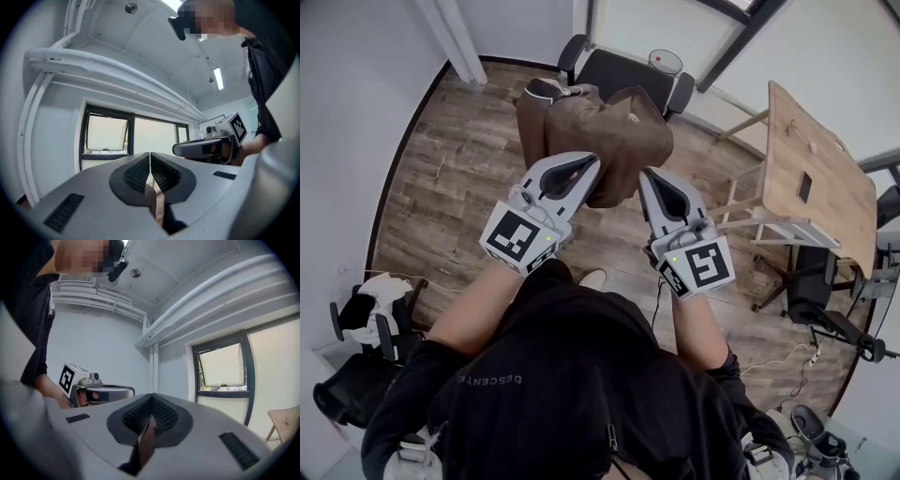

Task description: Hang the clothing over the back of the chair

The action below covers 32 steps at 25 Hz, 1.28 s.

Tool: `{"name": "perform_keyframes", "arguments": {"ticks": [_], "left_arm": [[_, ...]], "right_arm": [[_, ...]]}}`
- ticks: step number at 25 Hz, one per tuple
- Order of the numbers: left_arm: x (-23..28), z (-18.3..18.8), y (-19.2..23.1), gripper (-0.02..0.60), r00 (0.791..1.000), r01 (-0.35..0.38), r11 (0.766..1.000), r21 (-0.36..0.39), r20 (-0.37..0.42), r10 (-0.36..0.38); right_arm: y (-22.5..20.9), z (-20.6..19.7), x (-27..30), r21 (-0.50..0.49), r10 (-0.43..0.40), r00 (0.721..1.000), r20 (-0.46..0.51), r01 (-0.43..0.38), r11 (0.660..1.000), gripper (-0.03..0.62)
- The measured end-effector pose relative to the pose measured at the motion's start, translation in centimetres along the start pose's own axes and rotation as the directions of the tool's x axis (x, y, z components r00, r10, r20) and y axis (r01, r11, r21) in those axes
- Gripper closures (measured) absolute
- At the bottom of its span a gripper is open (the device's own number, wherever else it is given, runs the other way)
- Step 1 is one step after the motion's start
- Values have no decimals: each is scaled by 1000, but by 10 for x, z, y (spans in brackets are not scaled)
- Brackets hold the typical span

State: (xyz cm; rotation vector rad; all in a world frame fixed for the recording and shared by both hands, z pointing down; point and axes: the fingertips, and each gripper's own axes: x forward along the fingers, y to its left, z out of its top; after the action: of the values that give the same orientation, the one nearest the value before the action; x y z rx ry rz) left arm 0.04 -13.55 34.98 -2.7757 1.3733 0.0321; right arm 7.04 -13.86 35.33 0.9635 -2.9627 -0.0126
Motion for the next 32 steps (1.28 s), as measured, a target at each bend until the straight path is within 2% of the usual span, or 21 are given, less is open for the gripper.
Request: {"name": "perform_keyframes", "arguments": {"ticks": [11,32], "left_arm": [[-5,-12,-9,561,1000,6,1000,6,-21,-6],[-11,-11,-23,561,1000,6,1000,12,-26,-5]], "right_arm": [[4,-11,-3,1,6,1000,-24,-6,1000,588],[13,-16,-15,3,16,999,-38,-16,1000,588]]}}
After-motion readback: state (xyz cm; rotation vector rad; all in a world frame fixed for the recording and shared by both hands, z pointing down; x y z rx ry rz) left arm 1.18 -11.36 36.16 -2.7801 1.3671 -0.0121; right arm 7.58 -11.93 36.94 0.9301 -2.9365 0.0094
